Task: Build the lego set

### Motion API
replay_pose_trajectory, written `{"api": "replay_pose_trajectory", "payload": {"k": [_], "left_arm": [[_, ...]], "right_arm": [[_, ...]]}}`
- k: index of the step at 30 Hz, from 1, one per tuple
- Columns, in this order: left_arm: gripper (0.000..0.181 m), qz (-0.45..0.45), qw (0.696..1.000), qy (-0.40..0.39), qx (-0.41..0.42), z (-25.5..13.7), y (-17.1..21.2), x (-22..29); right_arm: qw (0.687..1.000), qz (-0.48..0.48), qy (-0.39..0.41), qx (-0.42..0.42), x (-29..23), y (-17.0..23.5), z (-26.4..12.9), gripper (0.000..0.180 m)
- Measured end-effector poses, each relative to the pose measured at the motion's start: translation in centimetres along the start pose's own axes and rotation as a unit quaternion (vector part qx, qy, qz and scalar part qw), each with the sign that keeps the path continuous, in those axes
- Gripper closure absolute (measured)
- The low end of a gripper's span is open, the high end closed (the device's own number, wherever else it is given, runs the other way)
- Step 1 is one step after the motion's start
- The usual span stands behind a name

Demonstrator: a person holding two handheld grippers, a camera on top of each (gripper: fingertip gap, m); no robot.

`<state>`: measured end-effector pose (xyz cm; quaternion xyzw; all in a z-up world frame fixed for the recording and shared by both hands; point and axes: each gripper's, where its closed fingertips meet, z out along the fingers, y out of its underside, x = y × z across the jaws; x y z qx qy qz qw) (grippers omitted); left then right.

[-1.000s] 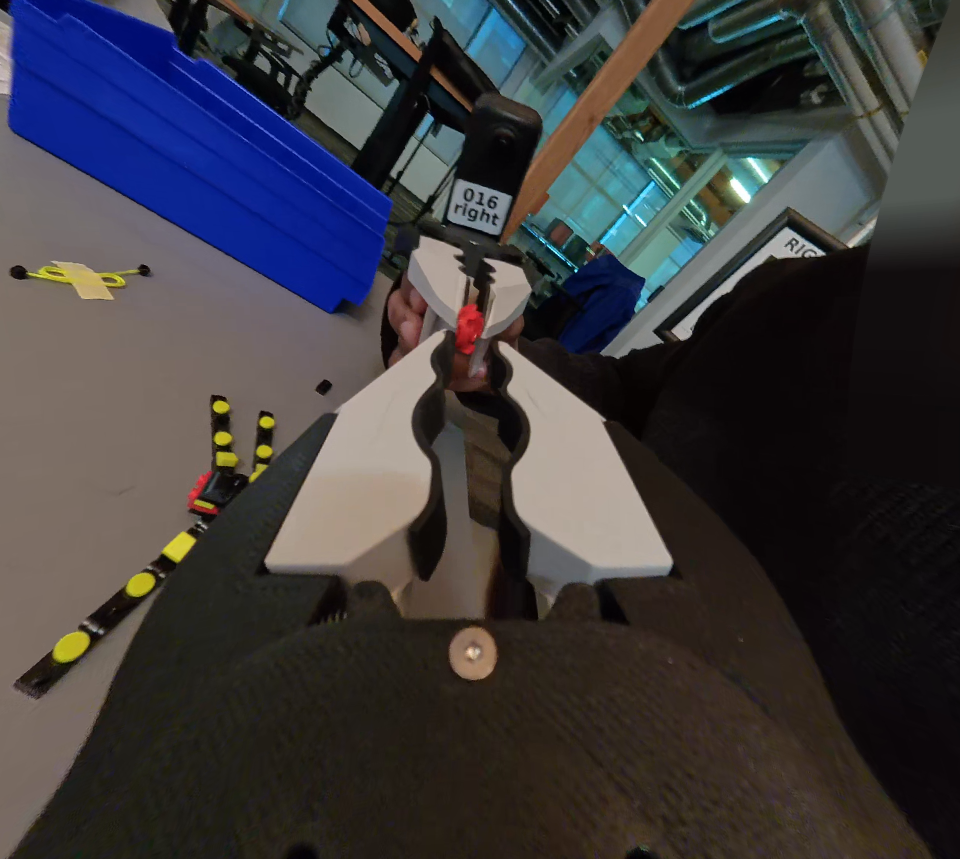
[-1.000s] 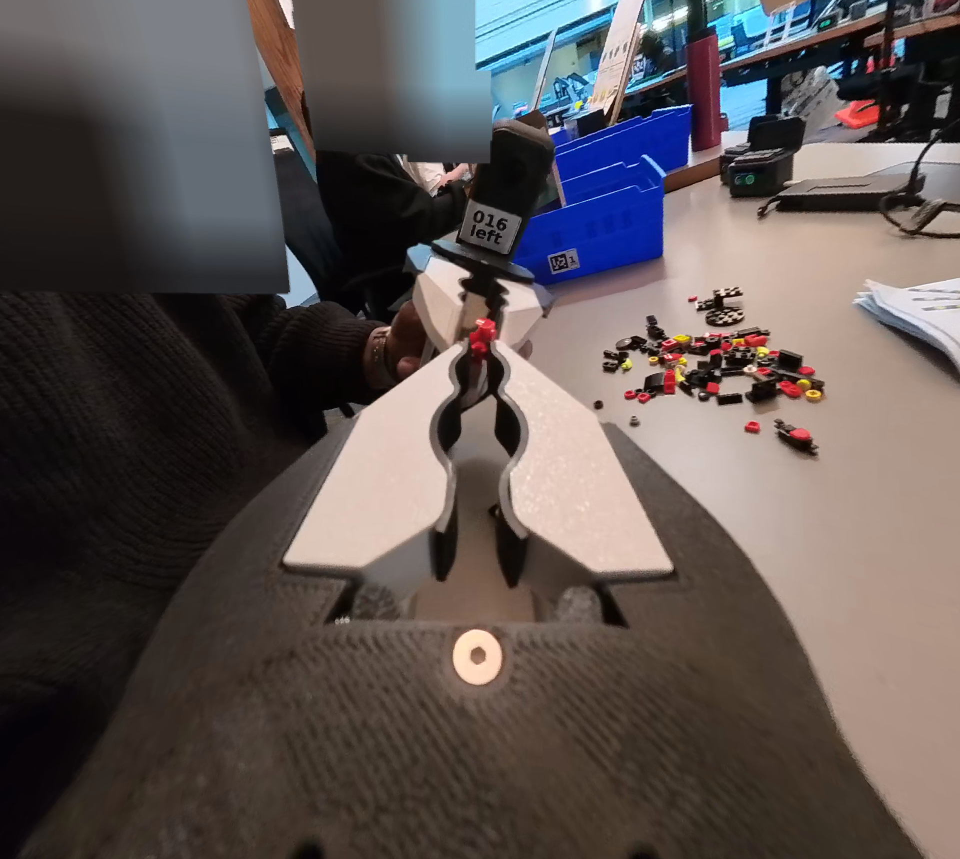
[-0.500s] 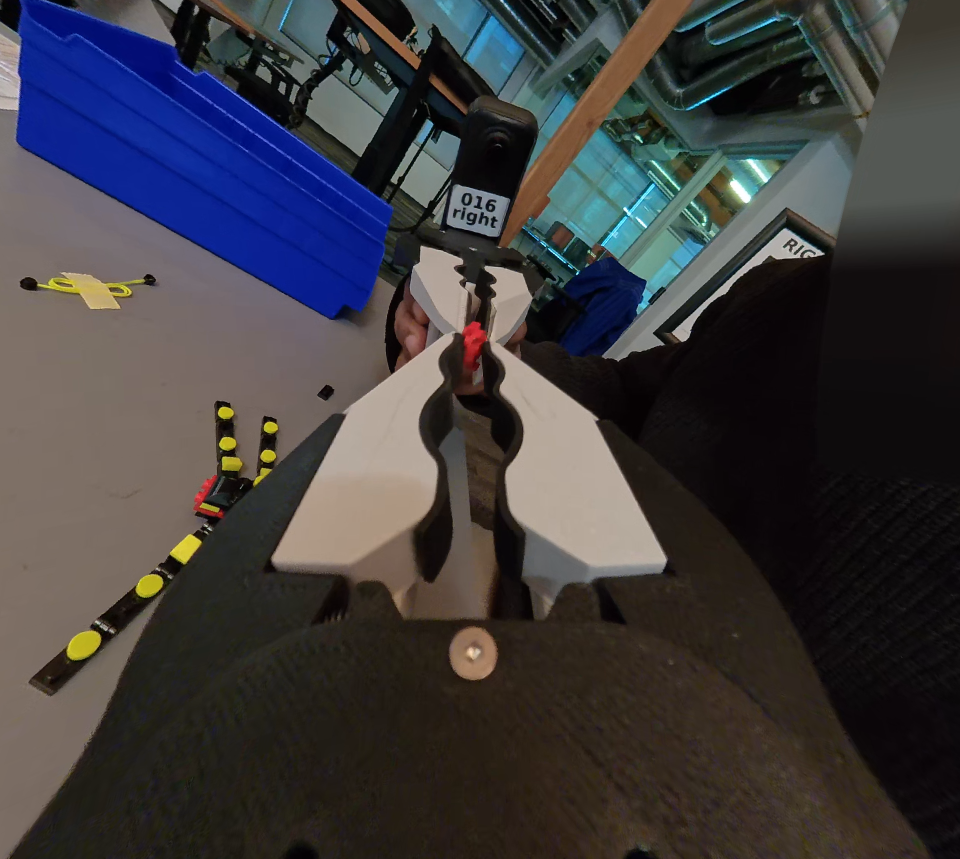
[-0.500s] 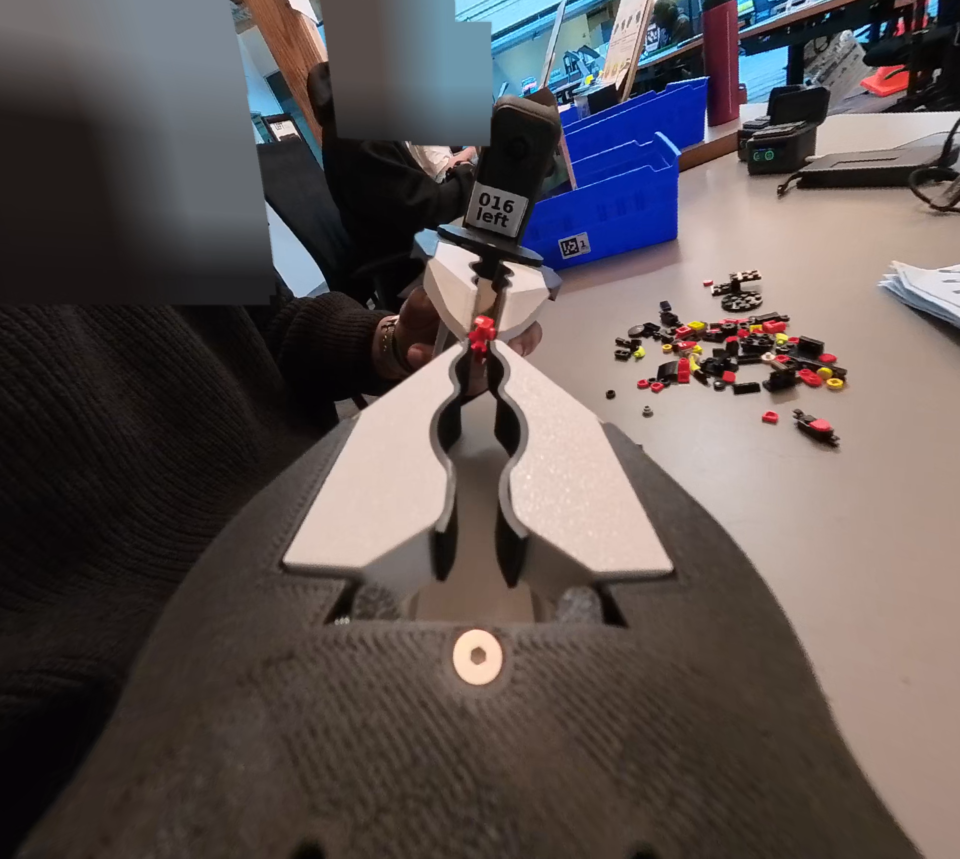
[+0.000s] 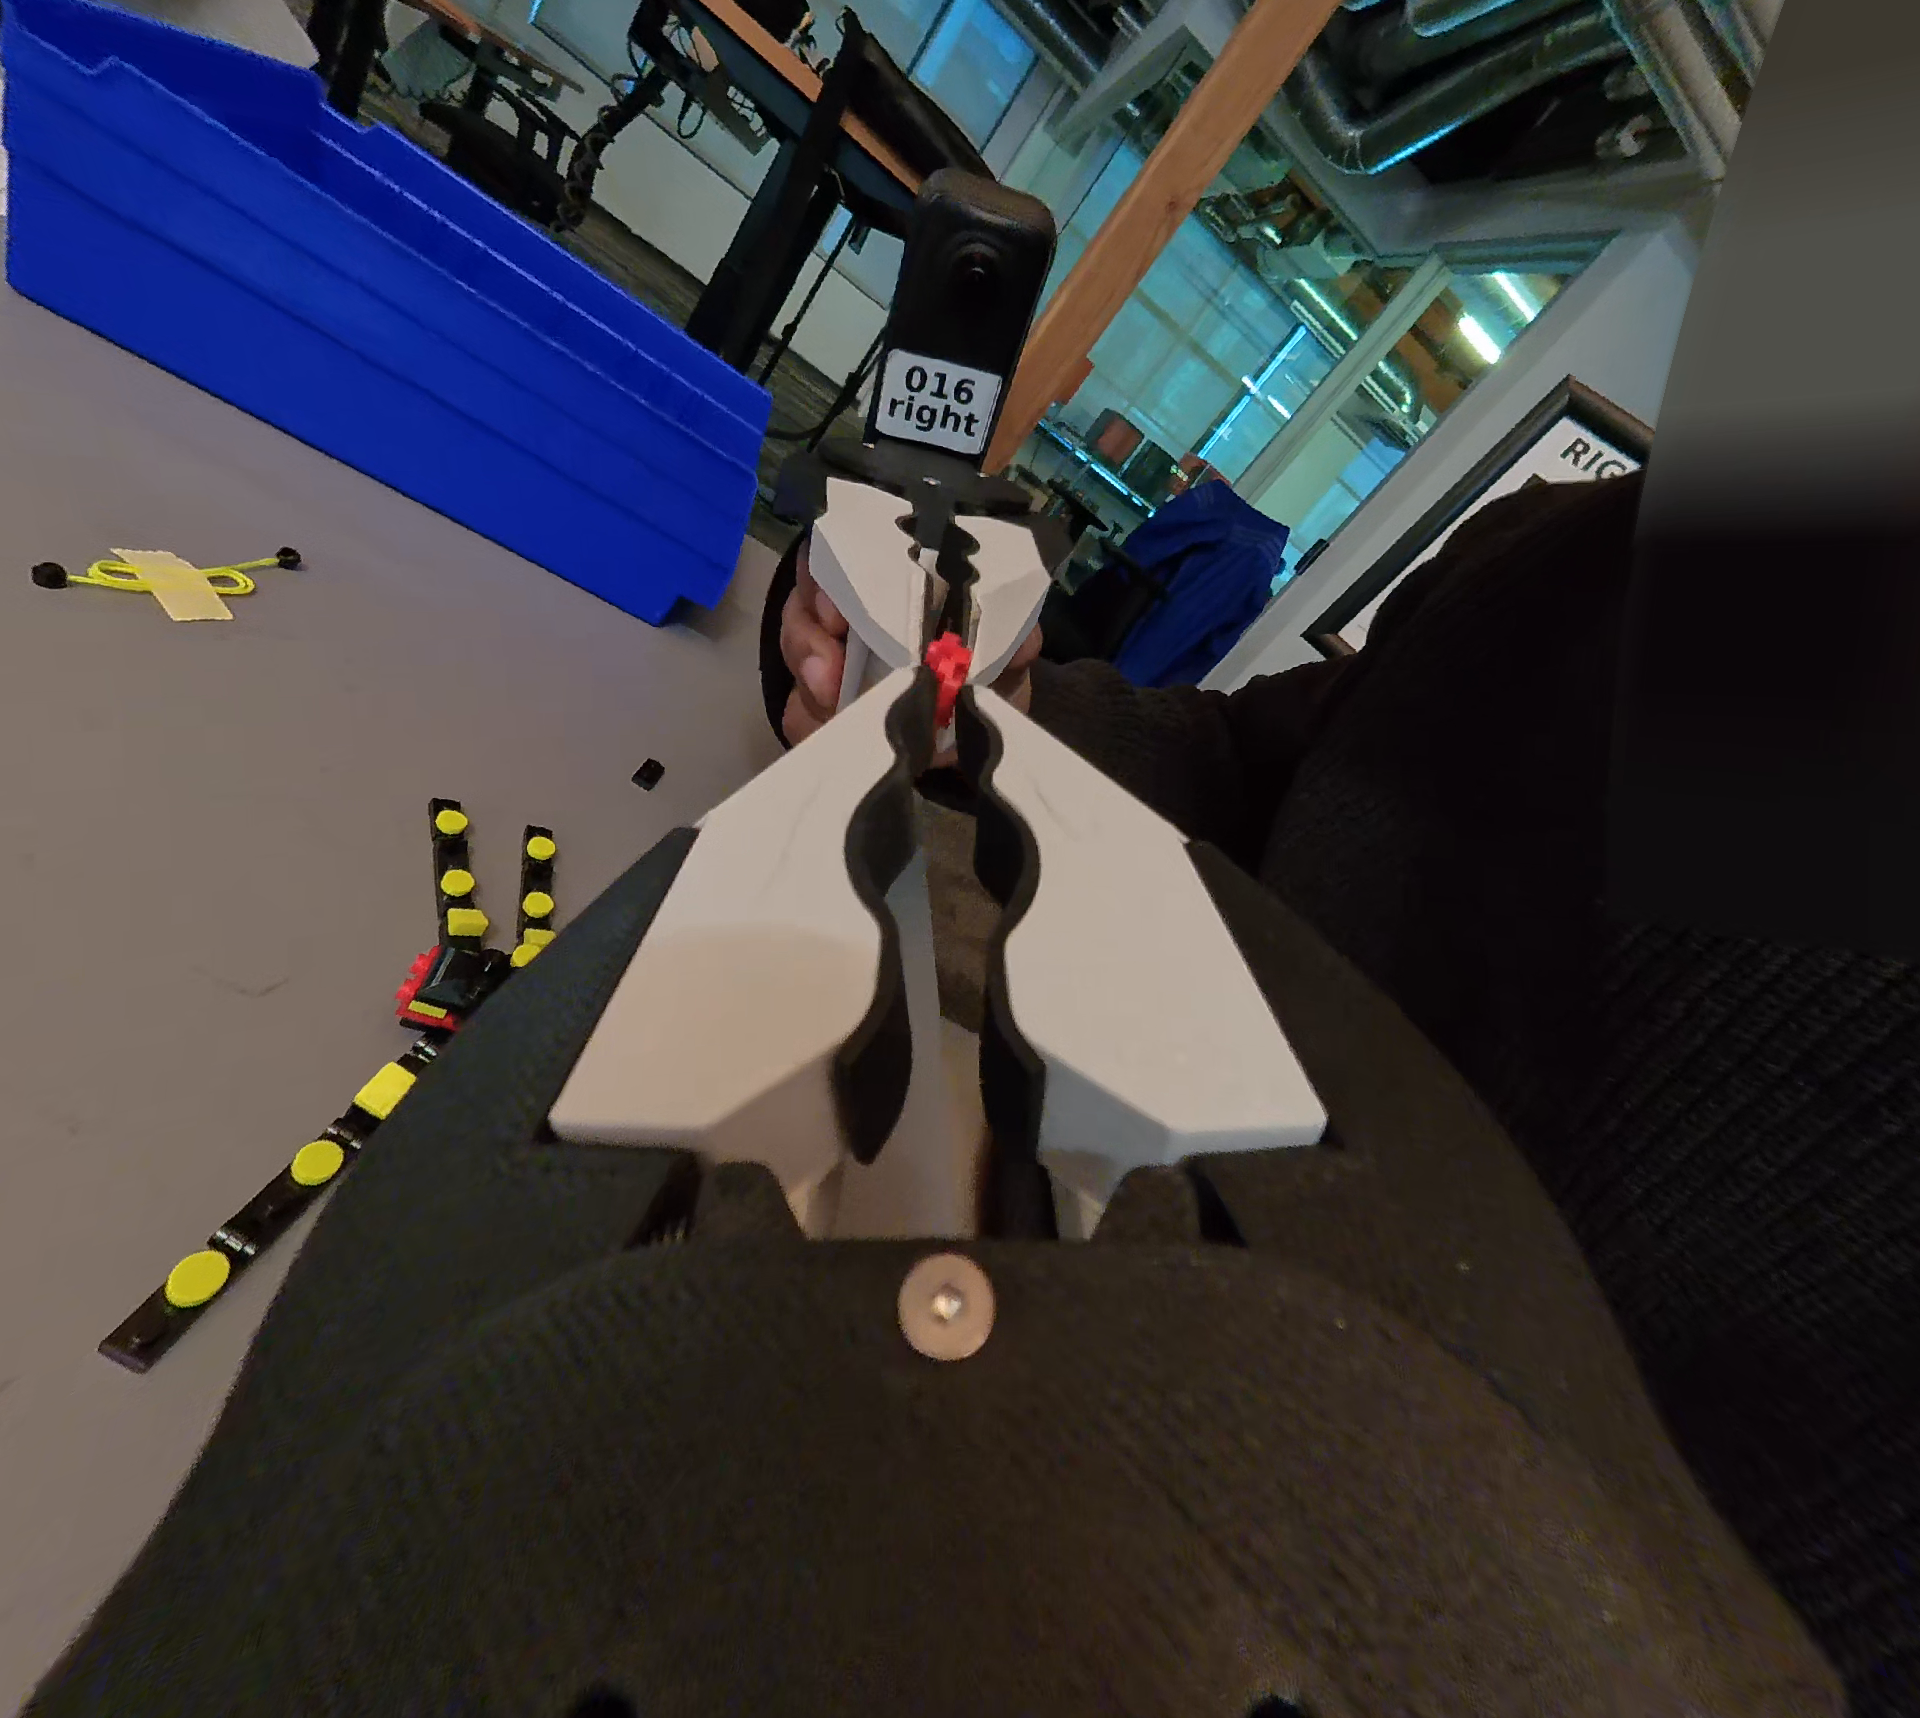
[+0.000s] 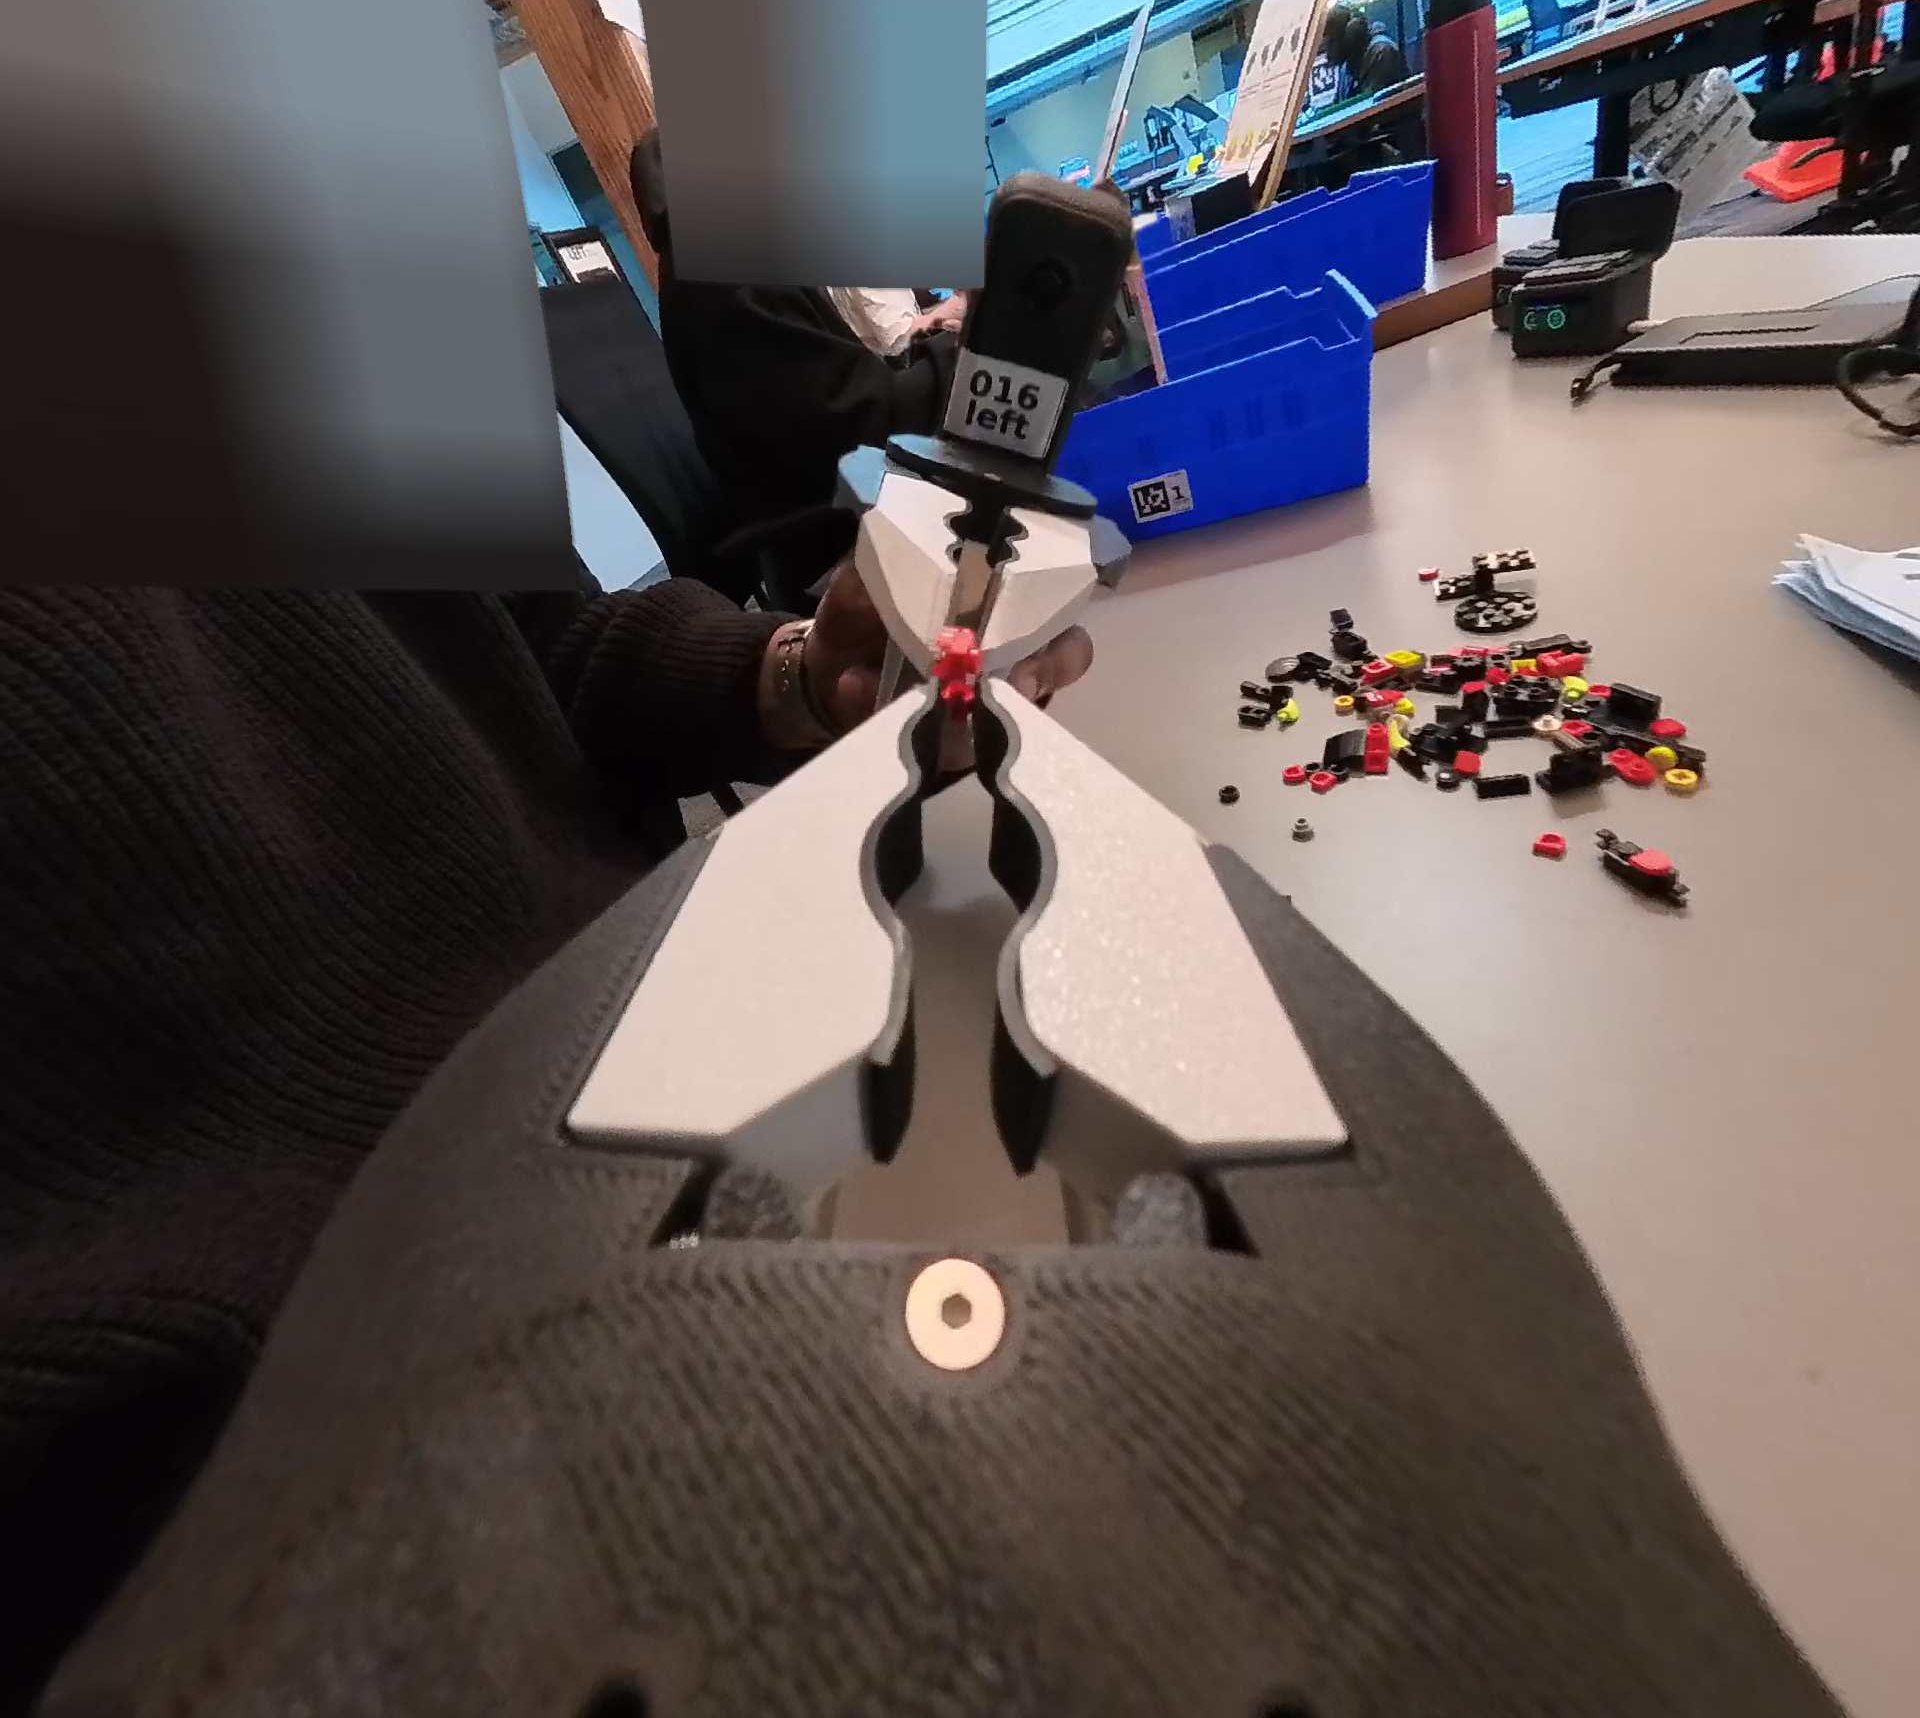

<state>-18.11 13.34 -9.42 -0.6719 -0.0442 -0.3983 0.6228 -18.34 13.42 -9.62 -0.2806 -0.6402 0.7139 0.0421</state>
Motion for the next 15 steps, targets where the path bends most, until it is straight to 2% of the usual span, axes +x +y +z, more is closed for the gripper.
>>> {"api": "replay_pose_trajectory", "payload": {"k": [9, 15], "left_arm": [[0.181, 0.011, 1.000, -0.020, -0.020, -0.2, 0.3, -0.6], [0.181, 0.031, 0.998, -0.045, -0.038, -0.6, 0.8, -1.4]], "right_arm": [[0.999, -0.042, 0.027, -0.008, 0.5, 0.5, 0.1, 0.175], [0.997, -0.063, 0.044, -0.007, 0.9, 0.4, -0.2, 0.167]]}}
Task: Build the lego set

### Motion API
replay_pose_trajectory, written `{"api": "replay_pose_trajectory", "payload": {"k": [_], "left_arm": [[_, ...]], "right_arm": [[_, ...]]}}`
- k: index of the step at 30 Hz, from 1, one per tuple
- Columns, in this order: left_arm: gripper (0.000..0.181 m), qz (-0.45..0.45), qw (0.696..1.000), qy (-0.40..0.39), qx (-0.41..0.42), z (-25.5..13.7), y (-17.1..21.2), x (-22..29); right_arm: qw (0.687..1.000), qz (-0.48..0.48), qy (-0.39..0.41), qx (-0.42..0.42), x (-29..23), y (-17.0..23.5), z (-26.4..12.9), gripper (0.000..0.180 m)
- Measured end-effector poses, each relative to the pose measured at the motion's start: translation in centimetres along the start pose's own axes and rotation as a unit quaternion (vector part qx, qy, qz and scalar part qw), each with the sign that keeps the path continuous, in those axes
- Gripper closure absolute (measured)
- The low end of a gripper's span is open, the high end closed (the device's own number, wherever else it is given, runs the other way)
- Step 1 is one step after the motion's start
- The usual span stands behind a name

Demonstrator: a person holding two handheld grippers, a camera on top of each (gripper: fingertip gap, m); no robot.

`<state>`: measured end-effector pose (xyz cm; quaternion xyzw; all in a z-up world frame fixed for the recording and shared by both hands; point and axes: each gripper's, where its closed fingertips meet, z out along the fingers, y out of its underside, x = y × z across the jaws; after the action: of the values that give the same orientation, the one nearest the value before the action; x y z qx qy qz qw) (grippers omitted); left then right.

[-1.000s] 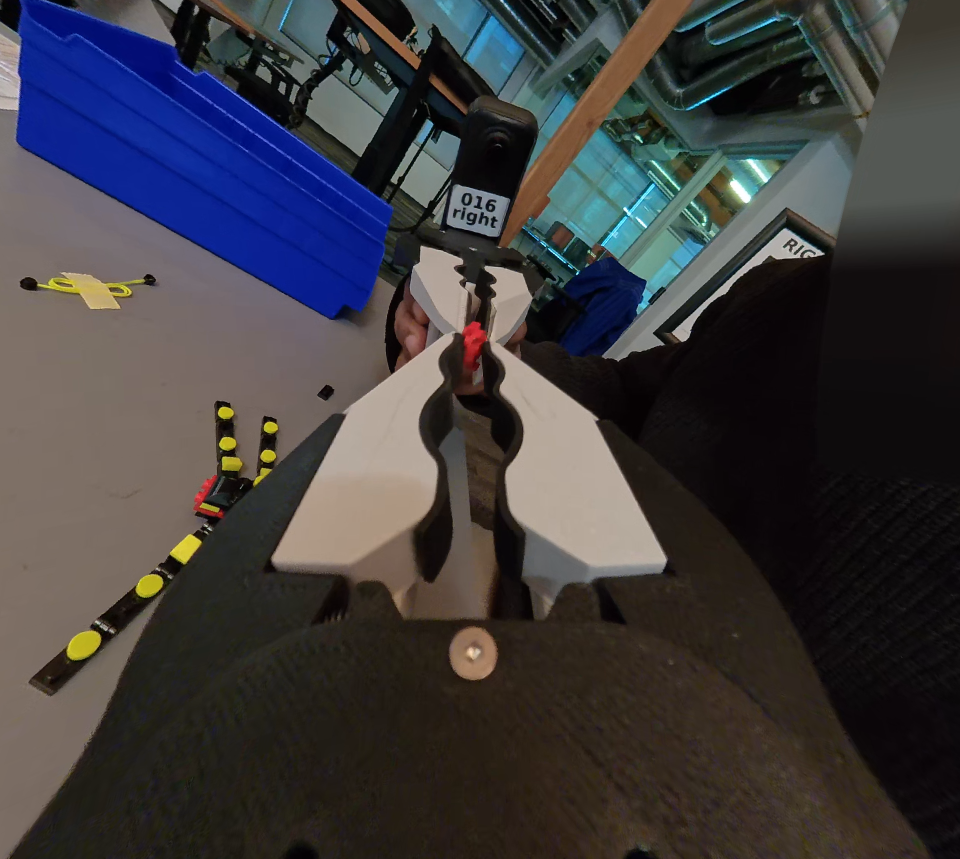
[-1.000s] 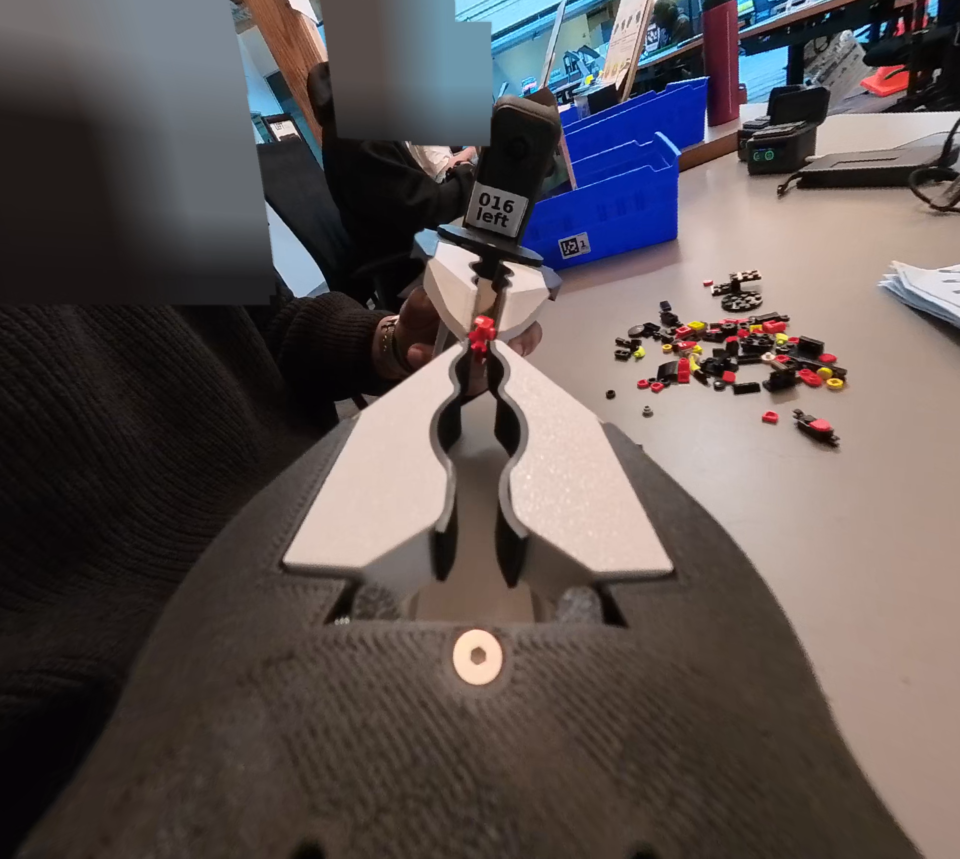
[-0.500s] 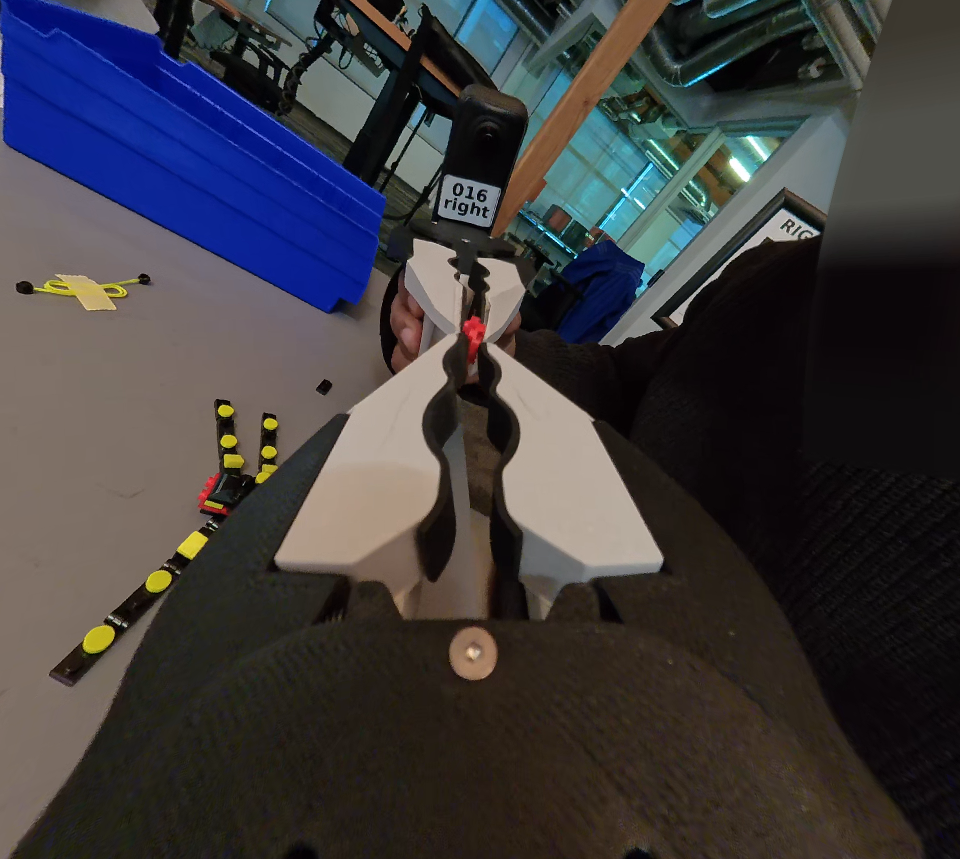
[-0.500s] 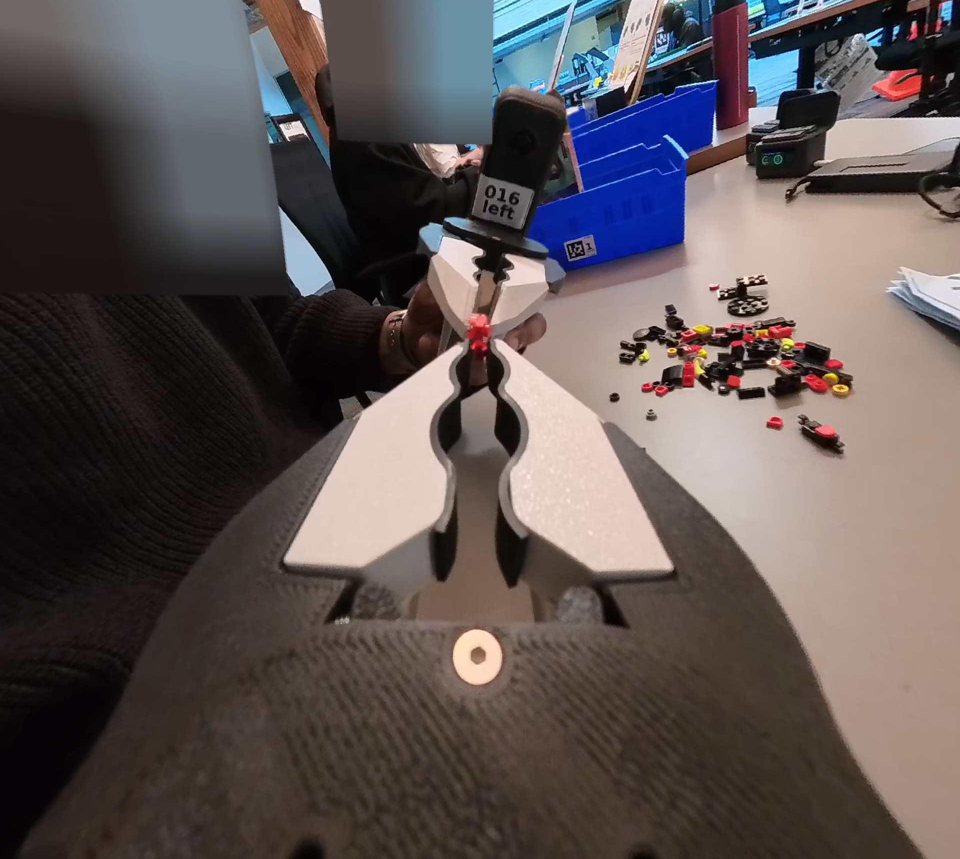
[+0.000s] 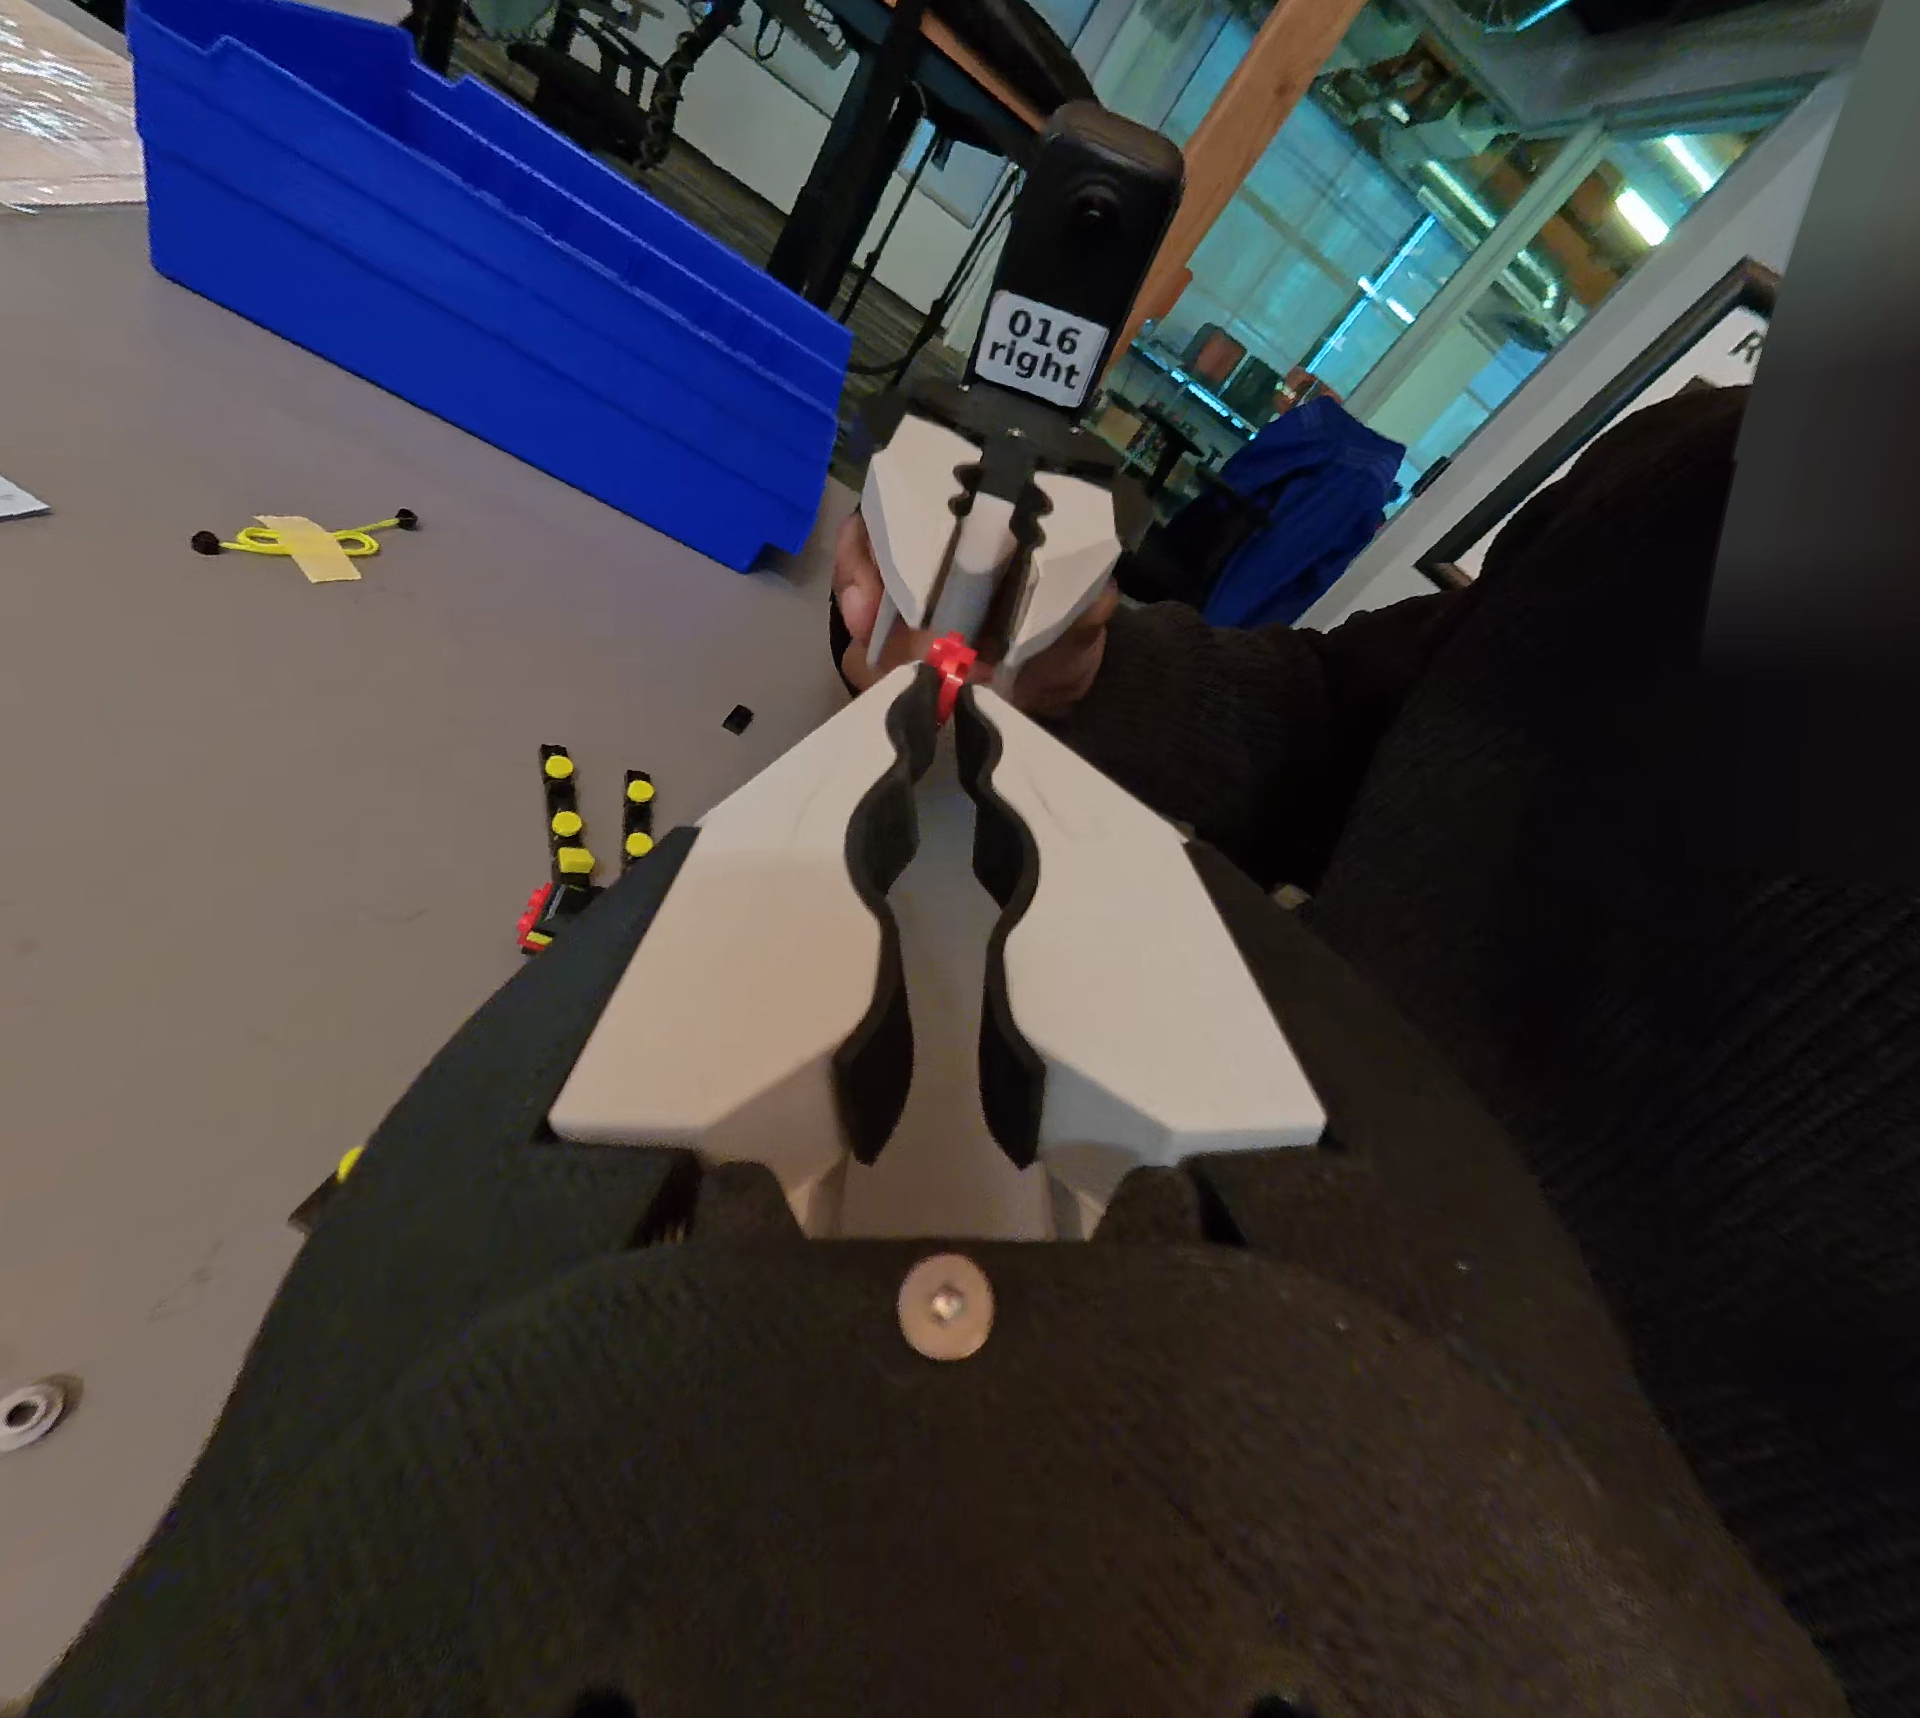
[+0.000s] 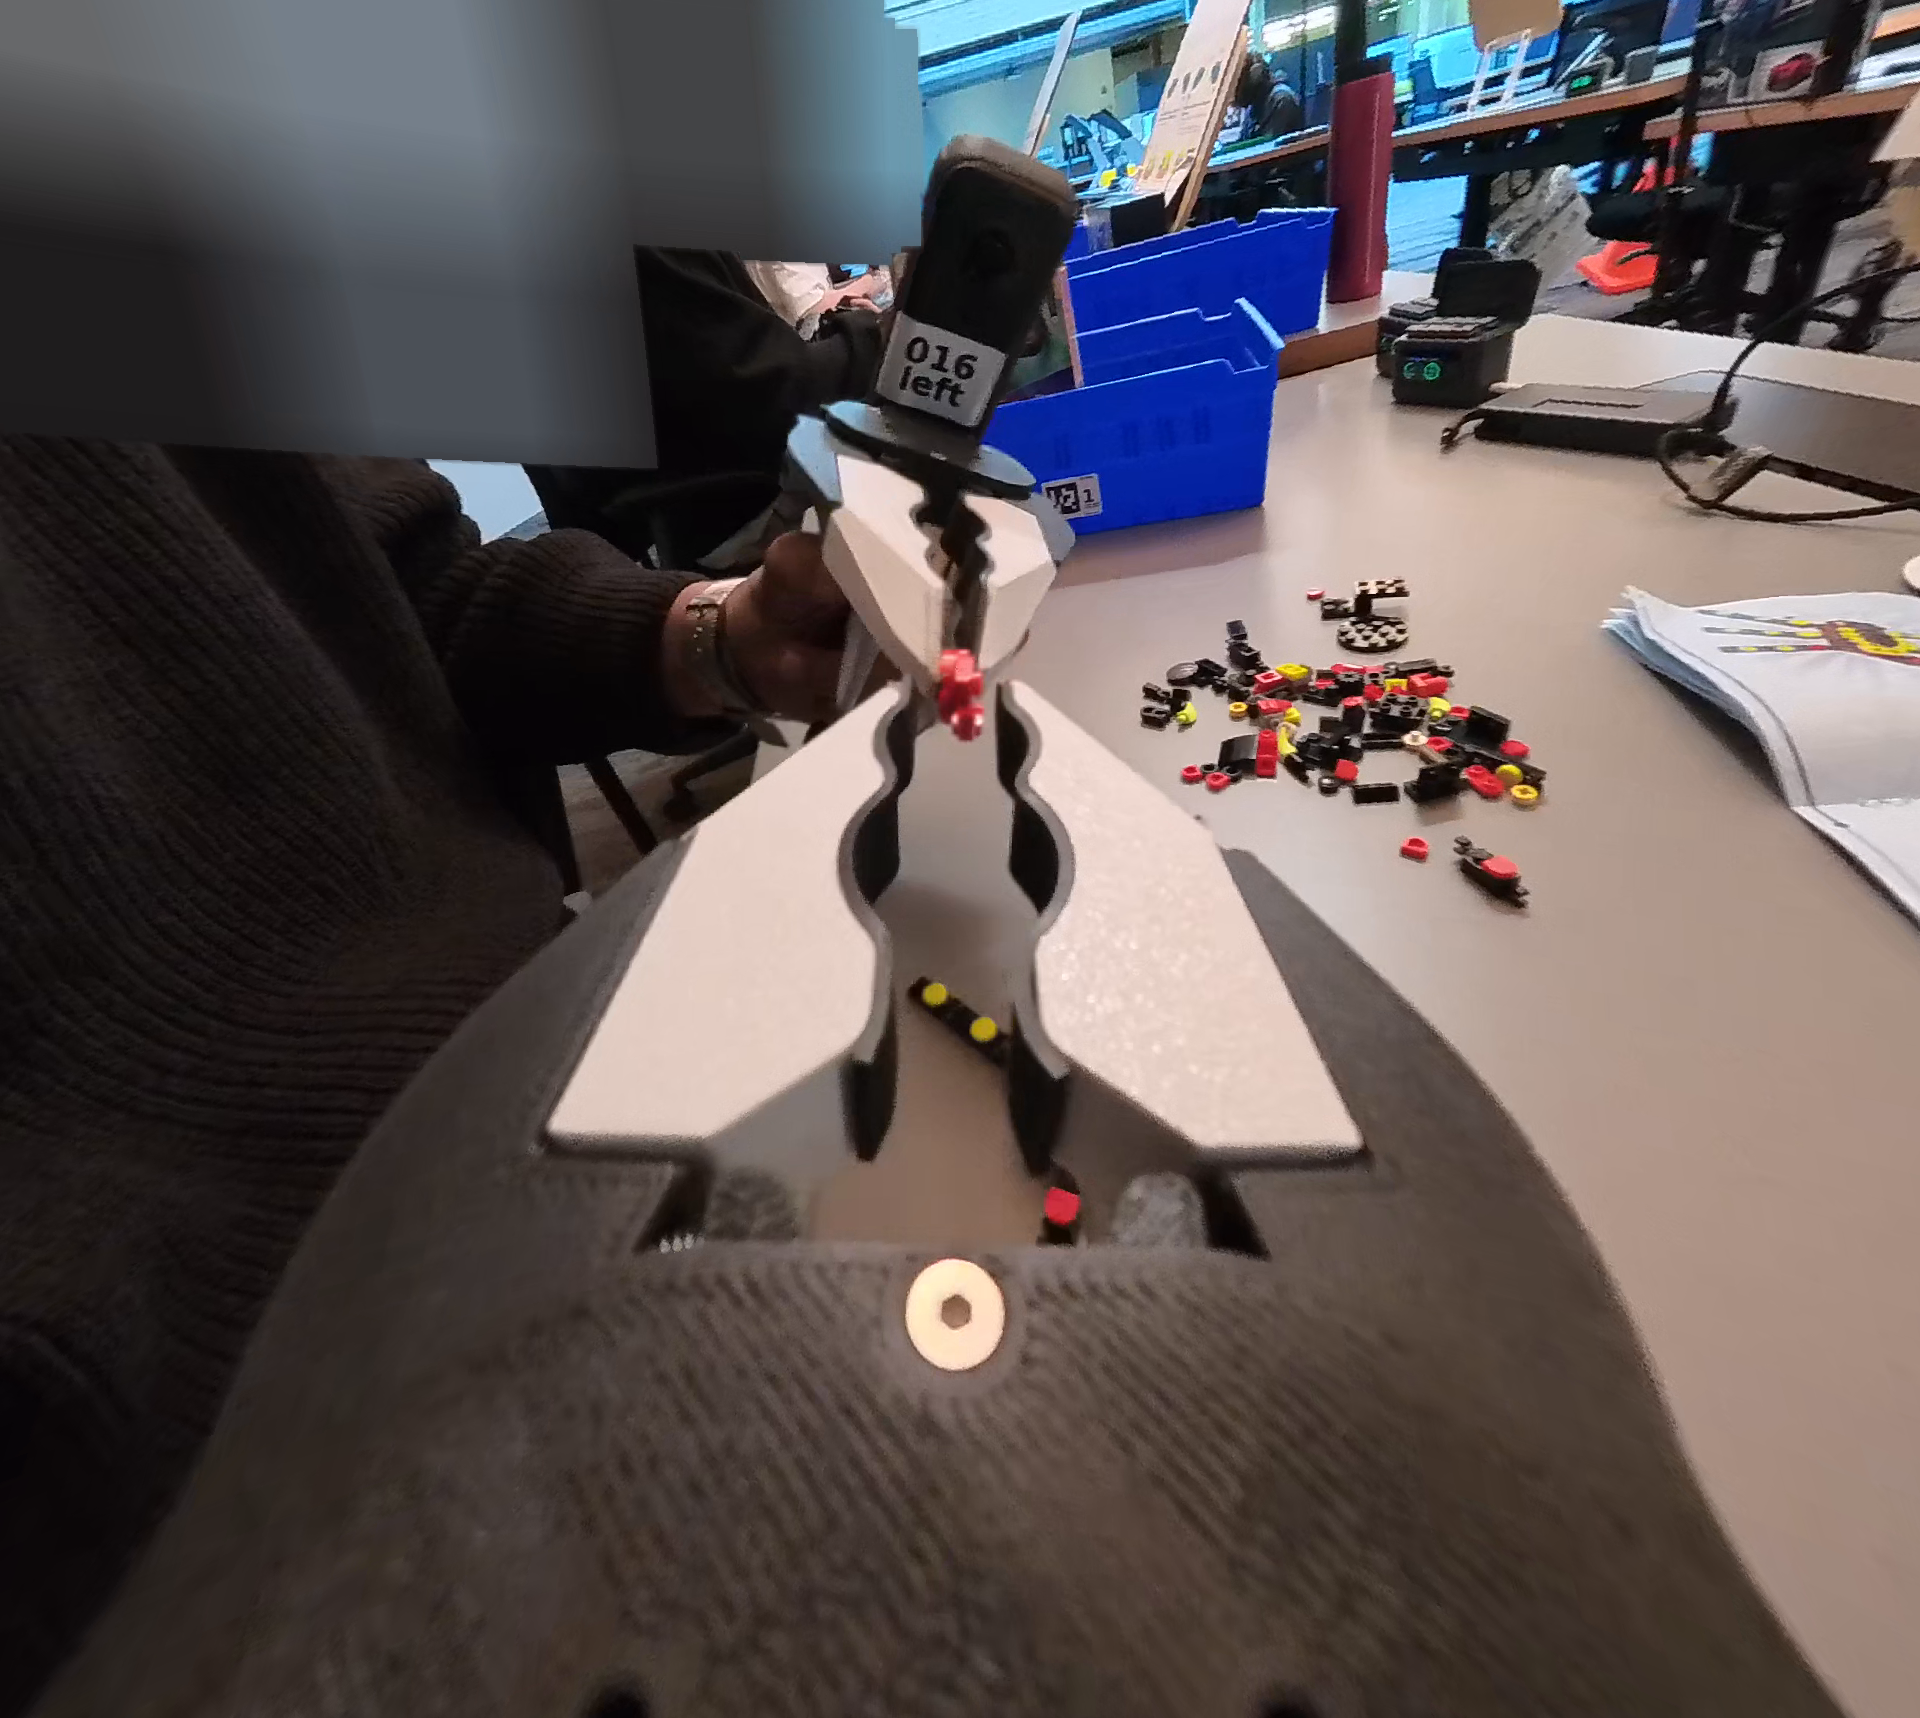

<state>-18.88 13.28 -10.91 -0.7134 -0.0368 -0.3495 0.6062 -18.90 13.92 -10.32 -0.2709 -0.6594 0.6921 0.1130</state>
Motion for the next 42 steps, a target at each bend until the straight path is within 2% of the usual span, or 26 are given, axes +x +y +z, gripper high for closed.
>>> {"api": "replay_pose_trajectory", "payload": {"k": [4, 11, 24, 36, 42], "left_arm": [[0.181, 0.004, 1.000, 0.002, -0.008, 0.1, 0.3, 0.1], [0.181, 0.004, 1.000, 0.008, -0.019, 0.4, 0.7, 0.2], [0.181, 0.047, 0.997, 0.002, -0.059, 0.6, 1.7, 0.6], [0.180, 0.090, 0.993, -0.019, -0.079, 0.5, 1.7, 1.1], [0.180, 0.122, 0.985, -0.054, -0.106, 0.2, 2.4, 0.2]], "right_arm": [[1.000, -0.015, 0.015, -0.006, 0.4, 0.1, -0.2, 0.169], [1.000, -0.013, -0.007, -0.014, -0.3, 0.5, 0.1, 0.179], [0.996, -0.053, -0.014, -0.064, -0.9, 1.6, 0.1, 0.179], [0.995, -0.069, -0.001, -0.074, -1.3, 1.1, 0.3, 0.179], [0.995, -0.035, 0.011, -0.093, -0.7, 2.0, 0.7, 0.180]]}}
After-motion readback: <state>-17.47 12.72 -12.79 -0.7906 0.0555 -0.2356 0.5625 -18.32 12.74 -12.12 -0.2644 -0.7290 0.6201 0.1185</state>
